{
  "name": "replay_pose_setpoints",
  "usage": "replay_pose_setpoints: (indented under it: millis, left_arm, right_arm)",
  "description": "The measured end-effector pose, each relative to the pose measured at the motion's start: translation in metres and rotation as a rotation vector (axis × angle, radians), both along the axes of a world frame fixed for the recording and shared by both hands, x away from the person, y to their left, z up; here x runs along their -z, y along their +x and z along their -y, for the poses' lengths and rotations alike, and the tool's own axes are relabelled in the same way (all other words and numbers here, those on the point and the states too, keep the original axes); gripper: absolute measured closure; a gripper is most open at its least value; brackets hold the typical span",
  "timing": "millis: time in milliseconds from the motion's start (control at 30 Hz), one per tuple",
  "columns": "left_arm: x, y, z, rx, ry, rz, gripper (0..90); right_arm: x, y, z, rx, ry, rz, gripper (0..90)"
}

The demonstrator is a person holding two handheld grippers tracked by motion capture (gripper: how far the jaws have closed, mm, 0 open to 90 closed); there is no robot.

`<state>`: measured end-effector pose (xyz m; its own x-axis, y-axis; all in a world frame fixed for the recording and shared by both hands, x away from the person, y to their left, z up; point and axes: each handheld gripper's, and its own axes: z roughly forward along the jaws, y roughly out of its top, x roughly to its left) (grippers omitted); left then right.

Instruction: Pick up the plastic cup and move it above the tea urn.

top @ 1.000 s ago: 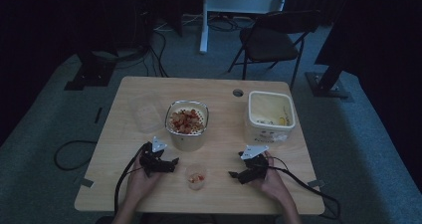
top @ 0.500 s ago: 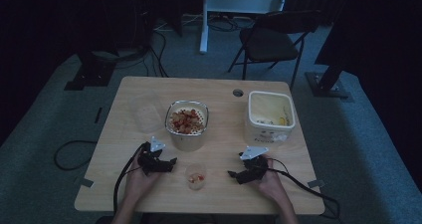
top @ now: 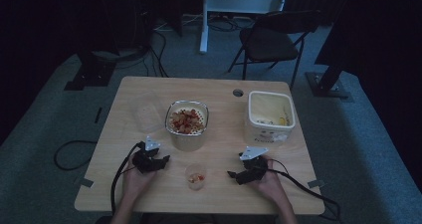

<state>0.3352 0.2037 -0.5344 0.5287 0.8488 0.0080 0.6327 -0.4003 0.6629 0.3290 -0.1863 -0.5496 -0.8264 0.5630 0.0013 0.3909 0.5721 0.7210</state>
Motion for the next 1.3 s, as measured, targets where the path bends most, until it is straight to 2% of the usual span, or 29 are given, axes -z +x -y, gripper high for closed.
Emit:
replay_pose_setpoints:
  millis: [67,133,267,300,333,367,467,500,533,600,667,700,733,767,833,933,1067,1167,1233,1300]
  left_arm:
    - [-0.002,0.001,-0.004,-0.025,0.012,-0.007,51.1]
    - [-0.005,0.0,-0.008,-0.051,0.026,0.003,53.0]
    - [-0.023,0.002,-0.023,-0.119,-0.011,0.069,53.5]
    - [-0.023,0.002,-0.023,-0.119,-0.011,0.069,53.5]
    - [-0.033,0.009,-0.033,-0.16,-0.03,0.086,53.5]
    - [-0.038,0.012,-0.037,-0.179,-0.036,0.093,53.2]
    - [-0.053,0.021,-0.048,-0.228,-0.045,0.131,53.1]
    - [-0.053,0.021,-0.048,-0.228,-0.045,0.131,53.1]
    - [-0.063,0.029,-0.053,-0.263,-0.057,0.148,53.1]
    - [-0.069,0.037,-0.056,-0.284,-0.053,0.156,53.1]
    - [-0.072,0.05,-0.059,-0.307,-0.049,0.144,53.2]
    - [-0.072,0.05,-0.059,-0.307,-0.049,0.144,53.2]
    - [-0.065,0.069,-0.063,-0.341,-0.028,0.094,53.2]
    - [-0.061,0.075,-0.065,-0.355,-0.026,0.07,53.9]
    - [-0.051,0.085,-0.068,-0.376,-0.027,0.024,55.0]
    - [-0.04,0.093,-0.071,-0.37,-0.054,-0.011,58.5]
    - [-0.037,0.098,-0.07,-0.378,-0.047,-0.022,70.1]
    - [-0.039,0.101,-0.066,-0.387,-0.012,-0.017,80.8]
    - [-0.04,0.102,-0.066,-0.382,-0.021,-0.015,83.4]
    - [-0.043,0.103,-0.067,-0.398,-0.035,-0.005,85.1]
  right_arm:
    - [0.0,0.0,0.0,0.0,0.0,0.0,13.2]
    - [0.0,0.0,0.0,0.0,0.0,-0.001,13.1]
    - [0.0,0.0,0.0,0.0,0.0,0.0,13.1]
    - [0.0,0.0,0.0,0.0,0.0,0.0,13.1]
    - [0.0,0.0,0.0,0.0,0.0,0.0,13.2]
    - [0.0,0.0,0.0,0.002,0.0,0.0,13.4]
    - [0.0,-0.001,0.0,0.003,0.0,0.002,13.5]
    - [0.0,-0.001,0.0,0.003,0.0,0.002,13.5]
    - [0.0,-0.001,0.0,0.003,0.0,0.001,13.5]
    - [0.0,-0.001,0.0,0.003,0.0,0.001,13.5]
    - [0.0,-0.001,0.0,0.003,0.0,0.001,13.5]
    - [0.0,-0.001,0.0,0.003,0.0,0.001,13.5]
    - [0.0,-0.001,0.0,0.003,0.0,0.001,13.5]
    - [0.0,-0.001,0.0,0.004,0.001,0.002,13.5]
    - [0.0,-0.001,0.0,0.003,0.0,0.004,13.5]
    - [0.0,-0.001,0.0,0.003,0.0,0.002,13.5]
    - [0.0,-0.001,0.0,0.003,0.0,0.002,13.5]
    - [0.0,-0.001,0.0,0.003,0.0,0.002,13.6]
    - [0.0,-0.001,0.0,0.003,0.0,0.002,13.6]
    - [0.0,-0.001,0.0,0.004,0.0,0.002,13.6]
